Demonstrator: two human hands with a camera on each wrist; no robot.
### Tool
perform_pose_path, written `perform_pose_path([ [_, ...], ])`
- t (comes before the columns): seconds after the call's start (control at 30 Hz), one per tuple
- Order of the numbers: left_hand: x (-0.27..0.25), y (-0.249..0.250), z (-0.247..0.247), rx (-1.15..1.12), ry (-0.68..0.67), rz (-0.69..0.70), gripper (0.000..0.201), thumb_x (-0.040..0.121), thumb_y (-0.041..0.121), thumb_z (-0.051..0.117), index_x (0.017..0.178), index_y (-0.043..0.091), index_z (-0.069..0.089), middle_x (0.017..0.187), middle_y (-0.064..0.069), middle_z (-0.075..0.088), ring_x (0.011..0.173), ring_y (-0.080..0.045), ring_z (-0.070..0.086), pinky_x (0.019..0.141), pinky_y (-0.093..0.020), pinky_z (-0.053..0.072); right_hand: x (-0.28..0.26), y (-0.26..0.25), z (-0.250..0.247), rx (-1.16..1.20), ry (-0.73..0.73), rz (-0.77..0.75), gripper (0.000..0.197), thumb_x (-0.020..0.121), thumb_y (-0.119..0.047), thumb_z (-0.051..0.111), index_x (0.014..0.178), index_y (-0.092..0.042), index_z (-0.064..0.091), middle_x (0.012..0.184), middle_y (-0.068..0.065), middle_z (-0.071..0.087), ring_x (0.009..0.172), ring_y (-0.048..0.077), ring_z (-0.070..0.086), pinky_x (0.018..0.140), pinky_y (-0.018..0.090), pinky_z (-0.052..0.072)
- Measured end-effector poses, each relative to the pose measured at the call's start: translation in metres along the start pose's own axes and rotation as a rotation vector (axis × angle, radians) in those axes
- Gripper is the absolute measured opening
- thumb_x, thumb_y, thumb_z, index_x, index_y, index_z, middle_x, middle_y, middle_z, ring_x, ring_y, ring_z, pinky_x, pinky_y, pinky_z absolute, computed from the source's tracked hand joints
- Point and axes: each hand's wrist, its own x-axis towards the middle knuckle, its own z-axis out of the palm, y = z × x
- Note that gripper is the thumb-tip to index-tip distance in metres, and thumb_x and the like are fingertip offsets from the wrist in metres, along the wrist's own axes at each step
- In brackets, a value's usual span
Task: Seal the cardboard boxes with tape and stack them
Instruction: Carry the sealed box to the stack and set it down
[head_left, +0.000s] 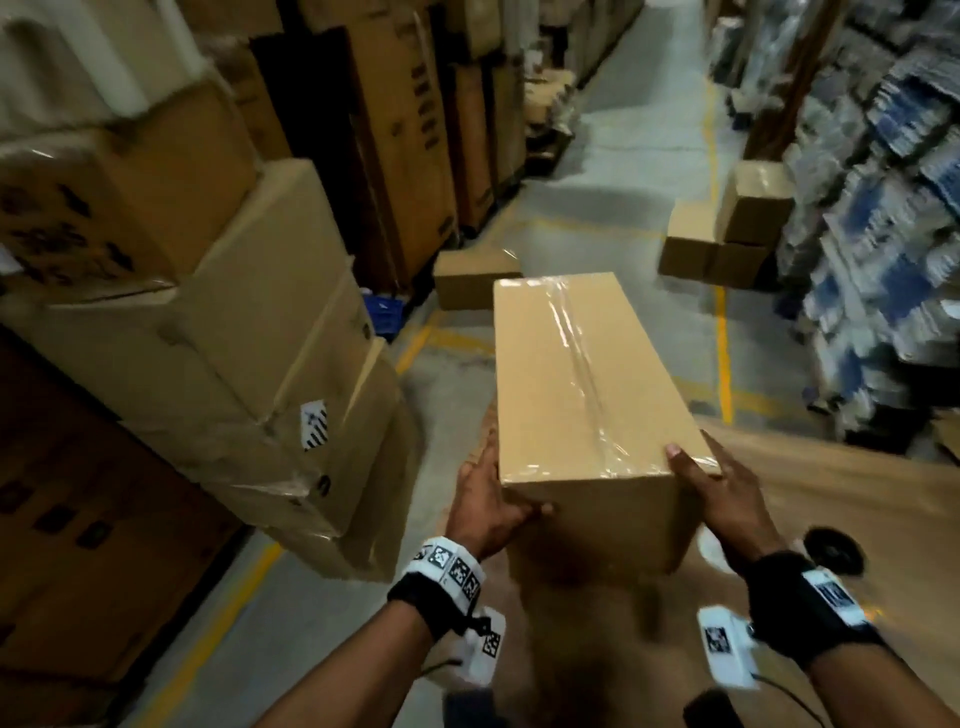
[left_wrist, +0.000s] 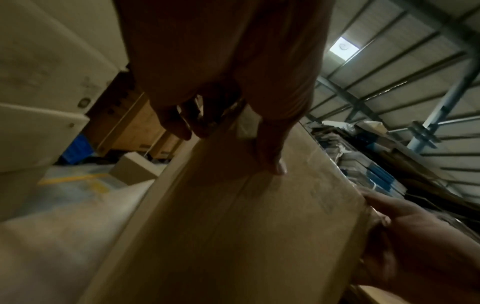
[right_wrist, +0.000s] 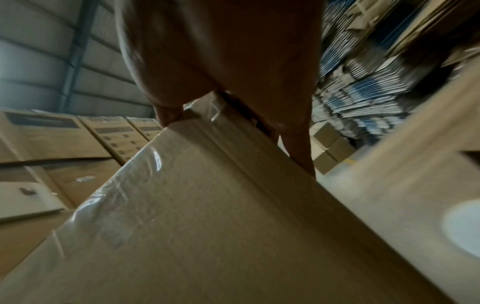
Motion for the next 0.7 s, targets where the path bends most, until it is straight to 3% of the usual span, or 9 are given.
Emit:
perform_pose_path([
  [0.03, 0.006, 0.008, -0.006, -0.055, 0.030, 0.024, 0.120, 0.049, 0.049, 0.100, 0.146, 0.064, 0.031, 0.131, 0.009, 0.066, 0.124, -0.022, 0.060, 0.107, -0.045, 0.053, 0.010, -0.016, -0.001, 0.003, -0.010, -0.046, 0.025, 0.095, -0.031, 0.074, 0.119, -0.030, 0.071, 0.107, -0.004, 0.077, 0.091, 0.003, 0.073, 0.074, 0.018, 0.058],
  [0.1, 0.015, 0.034, -0.020, -0.189, 0.071, 0.092, 0.108, 0.054, 0.032, 0.103, 0.139, 0.059, 0.042, 0.128, 0.012, 0.070, 0.122, -0.012, 0.065, 0.107, -0.039, 0.054, 0.030, -0.059, -0.005, 0.001, -0.006, -0.144, 0.032, 0.095, -0.028, 0.073, 0.126, -0.030, 0.067, 0.106, 0.004, 0.075, 0.091, 0.016, 0.072, 0.068, 0.023, 0.057],
  [0.2, 0.027, 0.082, -0.046, -0.268, 0.180, 0.193, 0.110, 0.064, 0.024, 0.100, 0.154, 0.040, 0.040, 0.140, 0.012, 0.065, 0.133, -0.008, 0.059, 0.115, -0.041, 0.048, 0.061, -0.128, 0.000, 0.020, 0.002, -0.301, 0.045, 0.096, -0.028, 0.072, 0.138, -0.018, 0.063, 0.107, 0.010, 0.071, 0.099, 0.030, 0.069, 0.066, 0.014, 0.050],
  [0.23, 0.031, 0.099, -0.058, -0.294, 0.228, 0.234, 0.115, 0.067, 0.020, 0.099, 0.160, 0.032, 0.033, 0.145, 0.010, 0.062, 0.136, -0.007, 0.056, 0.117, -0.039, 0.045, 0.070, -0.150, 0.001, 0.076, -0.011, -0.331, 0.049, 0.095, -0.031, 0.072, 0.142, -0.018, 0.061, 0.111, 0.011, 0.071, 0.100, 0.029, 0.069, 0.068, 0.015, 0.051],
  [0.33, 0.044, 0.159, -0.117, -0.294, 0.379, 0.328, 0.118, 0.075, -0.004, 0.089, 0.165, 0.014, 0.015, 0.152, 0.009, 0.051, 0.135, 0.008, 0.050, 0.113, -0.018, 0.041, 0.089, -0.222, 0.008, 0.214, -0.111, -0.511, 0.060, 0.089, -0.041, 0.071, 0.146, -0.031, 0.056, 0.123, 0.002, 0.070, 0.105, 0.011, 0.066, 0.078, 0.015, 0.058],
  [0.43, 0.044, 0.225, -0.200, -0.193, 0.515, 0.502, 0.112, 0.077, 0.004, 0.090, 0.165, 0.012, 0.021, 0.155, -0.003, 0.052, 0.143, -0.010, 0.050, 0.117, -0.031, 0.043, 0.111, -0.301, 0.019, 0.257, -0.232, -0.685, 0.076, 0.082, -0.034, 0.078, 0.150, -0.042, 0.046, 0.139, -0.005, 0.064, 0.127, 0.019, 0.062, 0.100, 0.040, 0.057],
  [0.5, 0.038, 0.268, -0.263, -0.144, 0.565, 0.604, 0.105, 0.077, 0.009, 0.090, 0.163, 0.011, 0.028, 0.150, -0.006, 0.057, 0.139, -0.018, 0.054, 0.114, -0.039, 0.048, 0.122, -0.358, 0.033, 0.325, -0.258, -0.820, 0.081, 0.081, -0.029, 0.078, 0.152, -0.044, 0.043, 0.144, -0.011, 0.060, 0.132, 0.013, 0.059, 0.101, 0.033, 0.054],
  [0.57, 0.028, 0.309, -0.324, -0.066, 0.606, 0.696, 0.095, 0.078, 0.017, 0.089, 0.158, 0.012, 0.037, 0.142, -0.007, 0.063, 0.134, -0.019, 0.059, 0.109, -0.045, 0.053, 0.124, -0.417, 0.055, 0.383, -0.263, -0.926, 0.077, 0.089, -0.016, 0.075, 0.155, -0.037, 0.043, 0.146, -0.012, 0.059, 0.133, 0.006, 0.057, 0.100, 0.023, 0.052],
  [0.7, 0.008, 0.358, -0.434, 0.088, 0.686, 0.819, 0.081, 0.080, 0.008, 0.088, 0.148, 0.017, 0.046, 0.132, 0.002, 0.066, 0.123, -0.007, 0.064, 0.101, -0.032, 0.056, 0.109, -0.504, 0.107, 0.456, -0.313, -1.096, 0.071, 0.096, -0.007, 0.069, 0.158, -0.026, 0.039, 0.150, -0.011, 0.055, 0.136, 0.005, 0.054, 0.103, 0.022, 0.051],
])
